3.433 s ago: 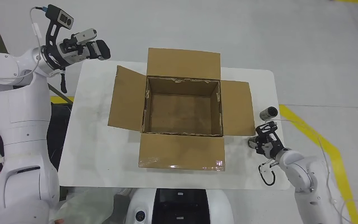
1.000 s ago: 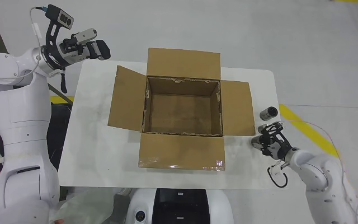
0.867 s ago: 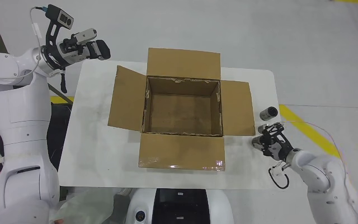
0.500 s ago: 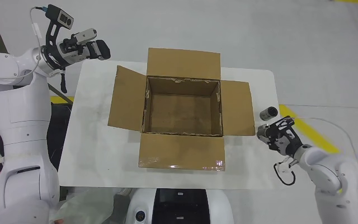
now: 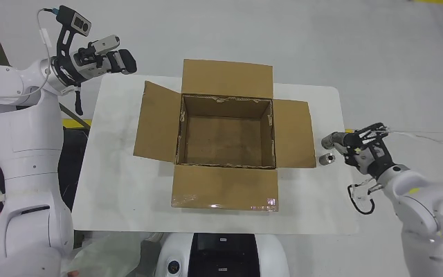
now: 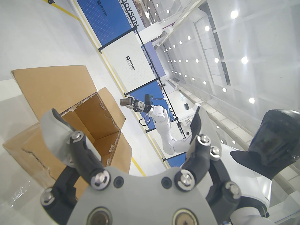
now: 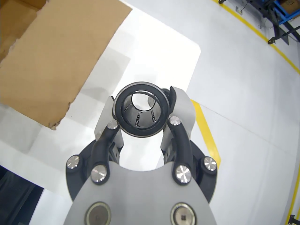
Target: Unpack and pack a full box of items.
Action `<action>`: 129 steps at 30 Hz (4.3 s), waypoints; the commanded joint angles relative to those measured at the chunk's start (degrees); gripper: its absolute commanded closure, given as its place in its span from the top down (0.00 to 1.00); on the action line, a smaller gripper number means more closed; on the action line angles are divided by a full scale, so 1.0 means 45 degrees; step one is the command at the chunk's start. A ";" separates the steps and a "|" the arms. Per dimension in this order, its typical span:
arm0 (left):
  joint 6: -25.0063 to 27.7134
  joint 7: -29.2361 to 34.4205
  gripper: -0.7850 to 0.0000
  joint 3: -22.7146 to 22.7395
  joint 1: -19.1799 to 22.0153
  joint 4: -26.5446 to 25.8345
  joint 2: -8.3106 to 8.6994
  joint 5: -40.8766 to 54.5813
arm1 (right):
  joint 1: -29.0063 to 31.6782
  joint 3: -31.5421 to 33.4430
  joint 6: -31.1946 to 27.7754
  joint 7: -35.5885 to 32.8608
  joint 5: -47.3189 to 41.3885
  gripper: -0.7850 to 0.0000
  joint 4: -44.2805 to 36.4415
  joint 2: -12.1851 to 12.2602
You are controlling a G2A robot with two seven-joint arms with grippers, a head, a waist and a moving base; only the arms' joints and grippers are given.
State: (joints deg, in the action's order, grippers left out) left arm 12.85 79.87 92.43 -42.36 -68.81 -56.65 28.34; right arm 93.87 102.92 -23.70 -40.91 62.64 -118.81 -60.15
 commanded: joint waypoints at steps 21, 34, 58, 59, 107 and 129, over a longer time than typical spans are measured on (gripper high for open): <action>0.0000 0.0000 1.00 0.0000 0.0000 0.0000 0.0000 0.0000 | -0.1618 -0.3679 -0.1498 0.0767 0.0780 0.00 -0.1823 0.0023; 0.0000 0.0000 1.00 0.0000 0.0000 0.0000 0.0000 0.0000 | -0.5502 -0.7822 0.0231 -0.0746 -0.0955 0.00 0.0176 -0.0492; 0.0000 0.0000 1.00 0.0000 0.0000 0.0000 0.0000 0.0000 | -1.0708 -1.4120 0.4269 -0.0134 -0.2680 0.00 0.6716 -0.2744; 0.0000 0.0000 1.00 0.0000 0.0000 0.0000 0.0000 0.0000 | -1.0757 -1.4236 0.4323 -0.0009 -0.2605 0.00 0.6893 -0.2812; 0.0000 0.0000 1.00 0.0000 0.0000 0.0000 0.0000 0.0000 | -1.2196 -1.5066 0.3441 -0.0049 -0.3271 0.50 1.0816 -0.4724; 0.0000 0.0000 1.00 0.0000 0.0000 0.0000 0.0000 0.0000 | -0.7929 -1.0255 0.1700 -0.0686 -0.2221 0.72 0.4235 -0.3026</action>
State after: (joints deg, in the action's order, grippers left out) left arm 12.85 79.87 92.43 -42.36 -68.81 -56.65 28.34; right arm 56.71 54.99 -15.44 -44.04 52.41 -98.15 -74.21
